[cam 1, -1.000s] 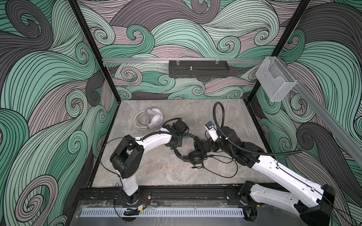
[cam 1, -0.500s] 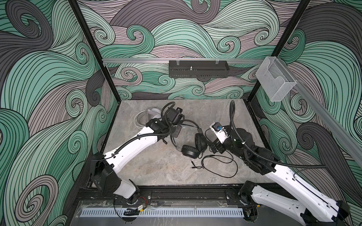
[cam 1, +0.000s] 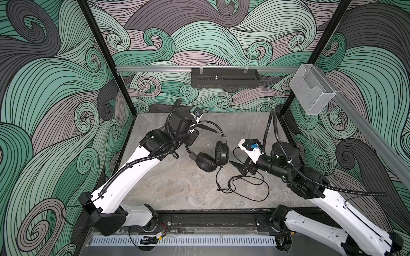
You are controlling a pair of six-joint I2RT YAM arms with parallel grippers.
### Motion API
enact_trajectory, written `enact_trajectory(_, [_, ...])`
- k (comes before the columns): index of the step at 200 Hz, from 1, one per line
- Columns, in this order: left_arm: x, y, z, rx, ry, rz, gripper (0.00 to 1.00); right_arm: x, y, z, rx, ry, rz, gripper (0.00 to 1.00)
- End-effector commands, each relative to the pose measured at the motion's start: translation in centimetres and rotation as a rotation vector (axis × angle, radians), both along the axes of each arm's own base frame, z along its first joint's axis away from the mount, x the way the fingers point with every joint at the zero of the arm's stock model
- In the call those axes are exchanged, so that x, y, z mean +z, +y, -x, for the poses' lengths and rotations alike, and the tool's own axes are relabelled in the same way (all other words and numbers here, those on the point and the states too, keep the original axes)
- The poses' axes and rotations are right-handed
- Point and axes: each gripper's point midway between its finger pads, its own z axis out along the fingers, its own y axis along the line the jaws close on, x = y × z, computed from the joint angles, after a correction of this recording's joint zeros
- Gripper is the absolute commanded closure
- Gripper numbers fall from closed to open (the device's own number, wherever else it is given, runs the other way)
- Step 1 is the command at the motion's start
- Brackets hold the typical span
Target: Wrap the headphones
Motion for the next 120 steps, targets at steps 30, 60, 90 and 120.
enact_trajectory(30, [3.9, 1.5, 0.1, 0.032, -0.081, 0.044, 1.00, 0.4, 1.2, 1.3, 0.092, 0.091, -0.108, 0.01])
enact_trajectory(60, [6.3, 3.2, -0.1, 0.142, -0.112, 0.095, 1.00, 0.1, 1.6, 1.9, 0.100, 0.155, -0.180, 0.01])
enact_trajectory(90, [8.3, 4.0, 0.1, 0.195, -0.128, 0.168, 1.00, -1.8, 2.0, 2.6, 0.121, 0.231, -0.219, 0.01])
enact_trajectory(120, [9.7, 4.1, 0.4, 0.206, -0.129, 0.217, 1.00, -3.0, 2.7, 2.9, 0.153, 0.275, -0.246, 0.01])
